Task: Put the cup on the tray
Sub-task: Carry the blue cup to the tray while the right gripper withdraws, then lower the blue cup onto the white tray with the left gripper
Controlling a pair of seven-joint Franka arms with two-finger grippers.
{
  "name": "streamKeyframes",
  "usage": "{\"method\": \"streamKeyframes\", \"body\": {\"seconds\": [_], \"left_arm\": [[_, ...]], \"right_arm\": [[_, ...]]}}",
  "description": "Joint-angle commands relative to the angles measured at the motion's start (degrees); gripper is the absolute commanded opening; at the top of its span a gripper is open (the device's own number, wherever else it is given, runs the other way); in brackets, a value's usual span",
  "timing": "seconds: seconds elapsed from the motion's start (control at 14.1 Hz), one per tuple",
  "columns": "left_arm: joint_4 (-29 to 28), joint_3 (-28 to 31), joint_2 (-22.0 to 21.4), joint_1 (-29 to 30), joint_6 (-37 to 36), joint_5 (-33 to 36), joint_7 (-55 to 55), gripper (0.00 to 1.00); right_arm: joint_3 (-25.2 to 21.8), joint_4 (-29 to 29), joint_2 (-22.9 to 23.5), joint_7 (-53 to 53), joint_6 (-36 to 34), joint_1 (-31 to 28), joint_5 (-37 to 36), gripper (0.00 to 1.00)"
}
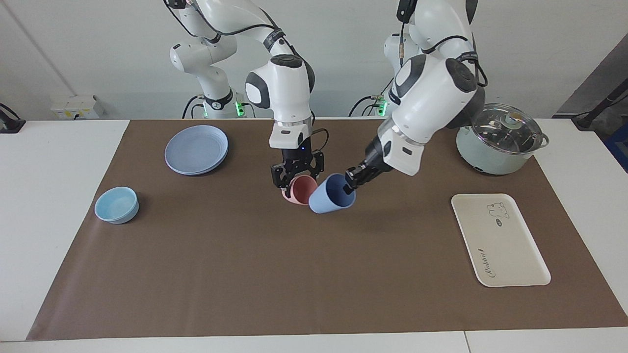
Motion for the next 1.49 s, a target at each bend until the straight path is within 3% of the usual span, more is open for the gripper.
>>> {"method": "streamKeyframes", "body": {"seconds": [0.0,0.28,0.57,0.93,1.21,1.42], "left_arm": [[3.0,-0.3,0.6,5.2,-3.0,5.2,1.2,0.0],[2.6,-0.6,-0.7,12.2,-2.3,15.3,14.2,0.0],[-1.4,-0.5,-2.5,20.8,-1.3,15.5,31.7,0.0],[-24.7,-0.4,-11.4,32.2,16.3,15.4,55.3,0.0],[-30.4,-0.4,-11.6,36.3,21.2,15.1,64.9,0.0],[-35.1,-0.5,-11.4,37.6,27.9,13.7,65.1,0.0]], "right_arm": [[0.4,-0.3,-0.7,1.8,-0.6,-0.5,-1.5,0.0],[0.3,0.0,-0.9,-2.7,2.1,-3.9,-1.1,0.0],[0.3,0.0,-2.0,-11.2,4.1,-10.0,2.0,0.0],[0.3,0.0,-2.0,-38.5,8.0,-17.7,29.1,0.0],[0.3,-0.8,-1.9,-58.0,8.0,-24.9,46.6,0.0],[0.2,-2.0,0.0,-79.6,8.0,-28.7,69.7,0.0]]}}
